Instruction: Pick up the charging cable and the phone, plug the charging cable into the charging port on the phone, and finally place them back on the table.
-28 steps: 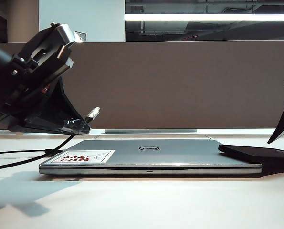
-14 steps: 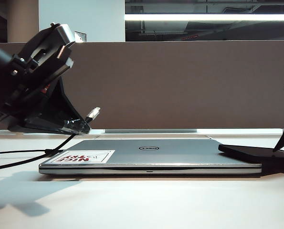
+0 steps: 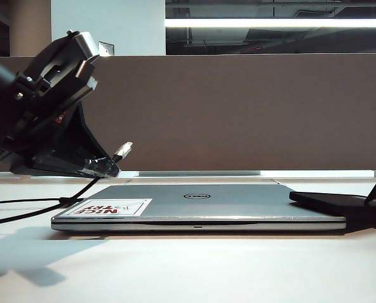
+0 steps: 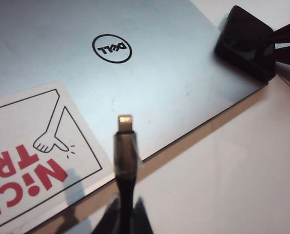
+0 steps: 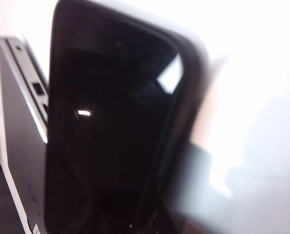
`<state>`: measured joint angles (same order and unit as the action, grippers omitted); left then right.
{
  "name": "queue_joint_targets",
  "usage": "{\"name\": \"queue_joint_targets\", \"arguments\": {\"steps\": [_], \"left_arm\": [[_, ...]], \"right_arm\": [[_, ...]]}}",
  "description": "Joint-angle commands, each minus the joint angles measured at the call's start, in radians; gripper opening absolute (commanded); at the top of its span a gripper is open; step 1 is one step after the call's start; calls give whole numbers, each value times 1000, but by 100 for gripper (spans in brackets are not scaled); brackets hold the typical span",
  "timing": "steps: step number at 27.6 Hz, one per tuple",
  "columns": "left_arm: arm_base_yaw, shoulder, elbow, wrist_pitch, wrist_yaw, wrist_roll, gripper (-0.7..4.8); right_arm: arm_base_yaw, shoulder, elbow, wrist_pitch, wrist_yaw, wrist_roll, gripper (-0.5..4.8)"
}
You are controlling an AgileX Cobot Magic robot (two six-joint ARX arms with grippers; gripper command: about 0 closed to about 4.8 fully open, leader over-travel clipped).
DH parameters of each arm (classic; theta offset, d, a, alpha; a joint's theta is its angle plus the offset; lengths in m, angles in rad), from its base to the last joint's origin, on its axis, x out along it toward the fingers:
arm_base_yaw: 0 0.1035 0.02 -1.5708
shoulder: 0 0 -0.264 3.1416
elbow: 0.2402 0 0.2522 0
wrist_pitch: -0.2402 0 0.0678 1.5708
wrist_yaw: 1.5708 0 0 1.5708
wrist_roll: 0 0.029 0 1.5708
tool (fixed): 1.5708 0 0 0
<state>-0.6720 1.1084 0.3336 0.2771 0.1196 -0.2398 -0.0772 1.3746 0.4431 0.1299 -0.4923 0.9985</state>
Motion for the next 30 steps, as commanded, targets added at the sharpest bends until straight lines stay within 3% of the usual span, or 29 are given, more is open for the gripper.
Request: {"name": "queue_joint_targets", "arguments": {"steps": [1, 6, 11, 18, 23, 25, 30], "left_arm": [[-1, -3, 2, 16, 0, 4, -6], [-1, -3, 2, 16, 0, 4, -6], [-1, -3, 2, 16, 0, 4, -6], [-1, -3, 2, 16, 0, 4, -6], [-1, -3, 2, 16, 0, 4, -6], [-1, -3, 2, 16, 0, 4, -6], [-1, -3, 2, 16, 0, 4, -6]], "right_arm": [[3, 0, 1, 2, 1, -5, 142], [3, 0, 1, 2, 1, -5, 141], [3, 0, 1, 2, 1, -5, 92], [3, 0, 1, 2, 0, -8, 81], [3, 0, 1, 2, 0, -13, 38], [3, 0, 1, 3, -5, -32, -2], [3, 0, 1, 3, -8, -38, -1]]}}
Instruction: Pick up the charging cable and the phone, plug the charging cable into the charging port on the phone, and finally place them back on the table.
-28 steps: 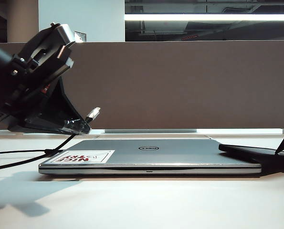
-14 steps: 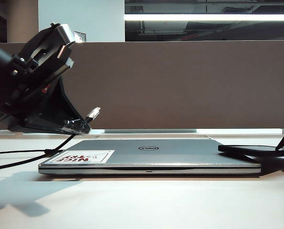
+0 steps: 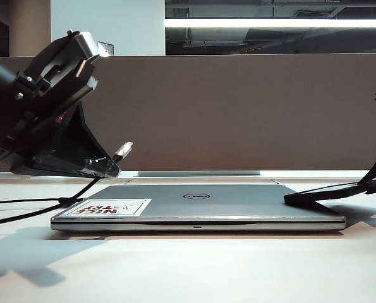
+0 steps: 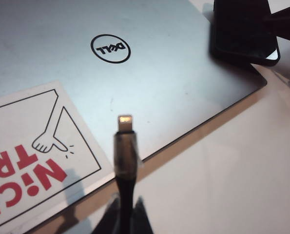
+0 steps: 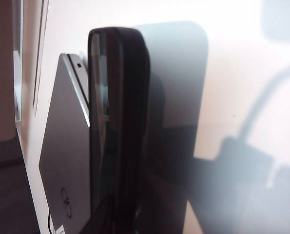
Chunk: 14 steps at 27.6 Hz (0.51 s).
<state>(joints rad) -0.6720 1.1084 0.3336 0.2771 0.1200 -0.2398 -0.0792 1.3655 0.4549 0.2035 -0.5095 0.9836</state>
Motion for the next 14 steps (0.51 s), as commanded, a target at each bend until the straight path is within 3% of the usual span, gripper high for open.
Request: {"name": "queue_joint_targets", "arguments": {"steps": [1, 14], "left_arm": [[-1, -3, 2, 16, 0, 4, -6], [-1, -3, 2, 16, 0, 4, -6]], "right_arm": [[5, 9, -11, -71, 10, -23, -1], [5, 8, -10, -39, -15, -69, -2]]}}
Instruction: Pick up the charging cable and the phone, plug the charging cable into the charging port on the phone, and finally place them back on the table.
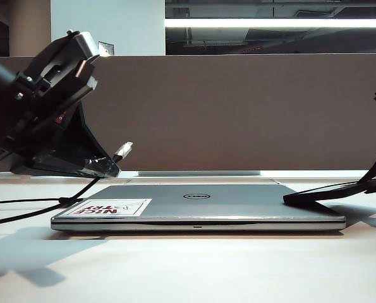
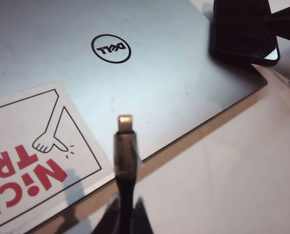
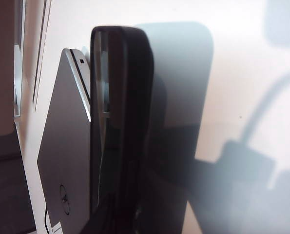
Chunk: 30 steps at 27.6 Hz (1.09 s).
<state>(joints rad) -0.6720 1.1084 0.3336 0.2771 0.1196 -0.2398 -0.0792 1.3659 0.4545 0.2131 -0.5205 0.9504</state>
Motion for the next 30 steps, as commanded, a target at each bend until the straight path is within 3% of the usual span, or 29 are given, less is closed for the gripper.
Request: {"name": "queue_joint_targets", "arguments": {"steps": [1, 15, 30], "left_arm": [[-1, -3, 2, 16, 0, 4, -6], [-1, -3, 2, 16, 0, 4, -6], [-1, -3, 2, 16, 0, 4, -6]], "right_arm": [[5, 7, -10, -36, -14, -35, -2], [5, -91, -8, -33, -38, -36, -5], [5, -146, 160, -299, -19, -211, -5]]}}
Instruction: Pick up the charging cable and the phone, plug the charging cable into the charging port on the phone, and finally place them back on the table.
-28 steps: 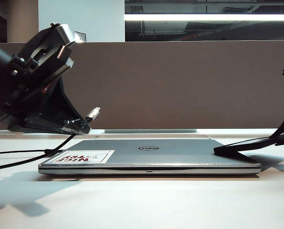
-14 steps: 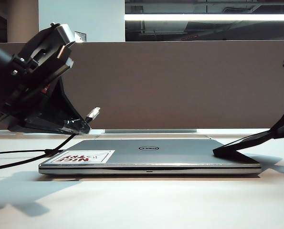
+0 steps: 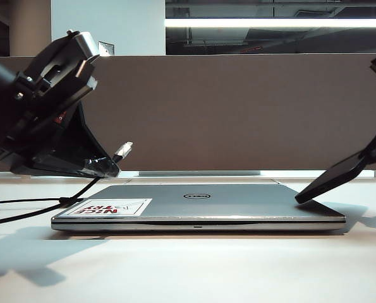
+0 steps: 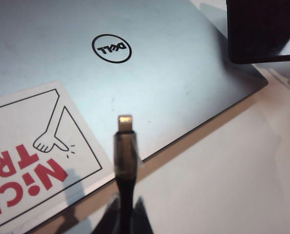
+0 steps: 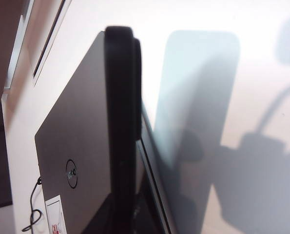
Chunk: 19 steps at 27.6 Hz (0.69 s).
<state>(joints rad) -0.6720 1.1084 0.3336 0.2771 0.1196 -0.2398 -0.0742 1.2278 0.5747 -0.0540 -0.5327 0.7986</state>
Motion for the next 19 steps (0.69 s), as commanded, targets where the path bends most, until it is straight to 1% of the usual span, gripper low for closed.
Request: {"name": "queue_joint_targets", "arguments": {"steps": [1, 8, 13, 19], "left_arm": [[-1, -3, 2, 16, 0, 4, -6], [-1, -3, 2, 16, 0, 4, -6], [-1, -3, 2, 16, 0, 4, -6], [-1, -3, 2, 16, 0, 4, -6]], "right_arm": [[0, -9, 69, -89, -3, -100, -5], [0, -10, 179, -279, 17, -217, -5], [0, -10, 283, -467, 75, -334, -5], [2, -10, 379, -622, 89, -389, -5]]}}
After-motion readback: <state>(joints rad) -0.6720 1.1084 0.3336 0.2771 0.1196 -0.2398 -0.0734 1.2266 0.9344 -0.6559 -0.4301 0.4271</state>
